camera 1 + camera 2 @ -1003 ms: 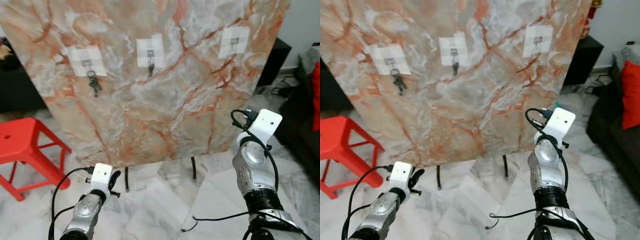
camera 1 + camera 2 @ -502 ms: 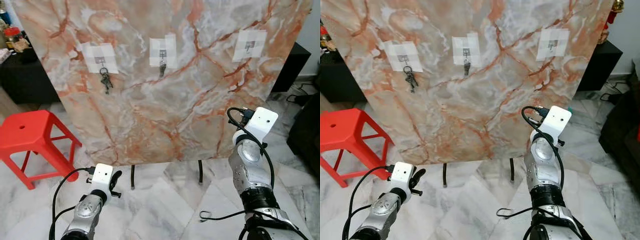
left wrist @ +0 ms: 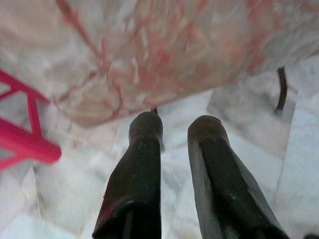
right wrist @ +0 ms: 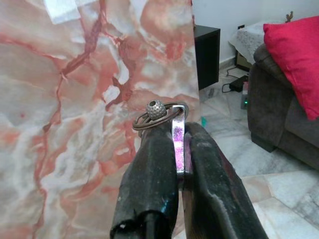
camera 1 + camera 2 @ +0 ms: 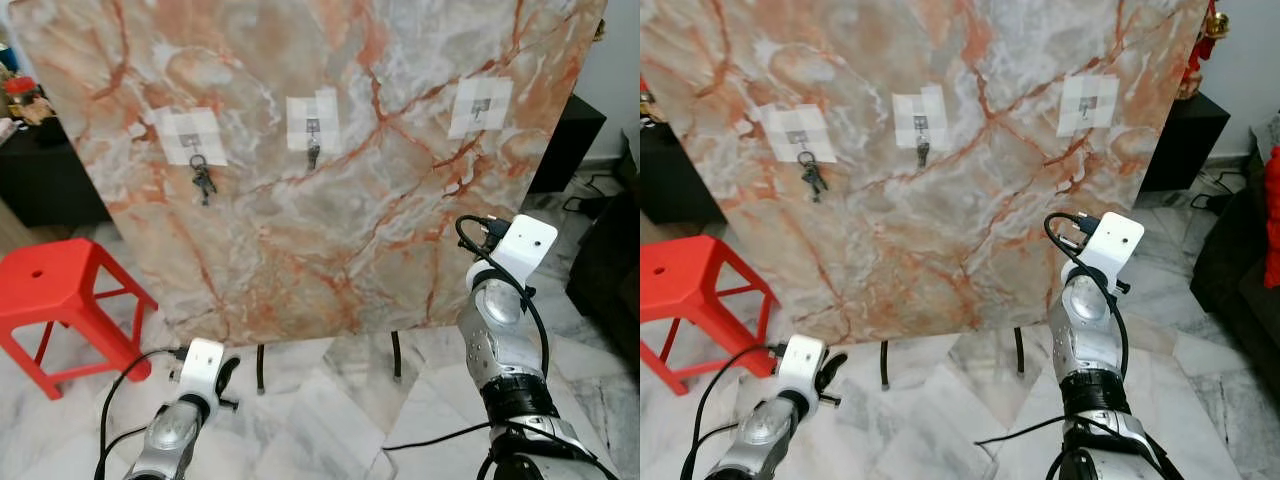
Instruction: Hang keys on a hook
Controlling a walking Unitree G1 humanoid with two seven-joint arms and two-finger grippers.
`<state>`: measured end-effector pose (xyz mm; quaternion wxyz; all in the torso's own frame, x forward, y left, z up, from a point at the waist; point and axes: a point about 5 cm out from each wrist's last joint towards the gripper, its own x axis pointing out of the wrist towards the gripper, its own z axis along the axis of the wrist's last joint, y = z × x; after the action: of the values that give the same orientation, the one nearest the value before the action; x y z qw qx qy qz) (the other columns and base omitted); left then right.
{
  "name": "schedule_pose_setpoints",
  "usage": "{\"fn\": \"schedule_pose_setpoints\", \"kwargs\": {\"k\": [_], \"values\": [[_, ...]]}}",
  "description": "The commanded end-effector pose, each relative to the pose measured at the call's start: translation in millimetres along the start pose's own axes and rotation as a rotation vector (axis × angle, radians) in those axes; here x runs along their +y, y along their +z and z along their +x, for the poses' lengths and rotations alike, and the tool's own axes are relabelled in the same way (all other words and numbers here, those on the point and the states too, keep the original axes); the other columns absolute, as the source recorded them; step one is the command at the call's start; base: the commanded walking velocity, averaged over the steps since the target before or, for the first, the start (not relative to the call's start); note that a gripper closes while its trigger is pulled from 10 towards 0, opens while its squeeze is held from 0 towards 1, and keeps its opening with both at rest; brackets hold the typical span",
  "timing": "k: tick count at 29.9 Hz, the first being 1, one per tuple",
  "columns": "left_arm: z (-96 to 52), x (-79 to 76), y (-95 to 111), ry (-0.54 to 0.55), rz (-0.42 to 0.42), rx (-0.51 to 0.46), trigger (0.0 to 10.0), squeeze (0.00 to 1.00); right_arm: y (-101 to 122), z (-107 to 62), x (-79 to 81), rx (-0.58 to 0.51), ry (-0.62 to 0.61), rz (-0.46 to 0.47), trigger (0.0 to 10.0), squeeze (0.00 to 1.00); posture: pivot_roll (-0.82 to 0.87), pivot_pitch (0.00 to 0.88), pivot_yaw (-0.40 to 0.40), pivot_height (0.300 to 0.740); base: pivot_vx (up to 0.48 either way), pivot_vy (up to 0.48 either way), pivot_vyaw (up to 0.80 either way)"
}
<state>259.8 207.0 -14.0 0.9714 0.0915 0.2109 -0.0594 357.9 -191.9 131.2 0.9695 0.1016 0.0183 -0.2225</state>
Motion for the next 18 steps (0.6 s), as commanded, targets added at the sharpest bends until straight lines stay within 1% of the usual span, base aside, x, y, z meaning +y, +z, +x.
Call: {"fn": "schedule_pose_setpoints", "kwargs": {"k": [1, 4, 6, 7, 11, 18], "values": [[-12.3, 13.2, -24, 0.06, -0.038, 0.101, 10.0, 0.0, 11, 2.4, 3.3, -0.037, -0.001, 0.022, 10.0, 0.0, 0.07, 0.053, 0.022, 0.74, 0.277, 0.0, 0.0], [-29.0, 28.5, -48, 0.155, -0.114, 0.189, 10.0, 0.0, 12, 2.6, 2.1, -0.043, -0.005, 0.02, 10.0, 0.0, 0.08, 0.056, 0.02, 0.74, 0.274, 0.0, 0.0], [-32.7, 31.0, -53, 0.173, -0.129, 0.207, 10.0, 0.0, 12, 2.6, 2.0, -0.043, -0.006, 0.019, 10.0, 0.0, 0.08, 0.056, 0.02, 0.74, 0.274, 0.0, 0.0], [-36.8, 33.3, -58, 0.194, -0.157, 0.222, 10.0, 0.0, 11, 2.5, 1.7, -0.04, -0.011, 0.018, 10.0, 0.0, 0.08, 0.057, 0.018, 0.74, 0.27, 0.0, 0.0], [-39.9, 33.8, -62, 0.204, -0.164, 0.231, 10.0, 0.0, 10, 2.2, 1.7, -0.039, -0.016, 0.018, 10.0, 0.0, 0.08, 0.058, 0.017, 0.74, 0.273, 0.0, 0.0], [-39.1, 31.3, -61, 0.192, -0.161, 0.226, 10.0, 0.0, 8, 1.1, 3.3, -0.034, -0.026, 0.018, 10.0, 0.0, 0.09, 0.059, 0.019, 0.74, 0.274, 0.0, 0.0]]}}
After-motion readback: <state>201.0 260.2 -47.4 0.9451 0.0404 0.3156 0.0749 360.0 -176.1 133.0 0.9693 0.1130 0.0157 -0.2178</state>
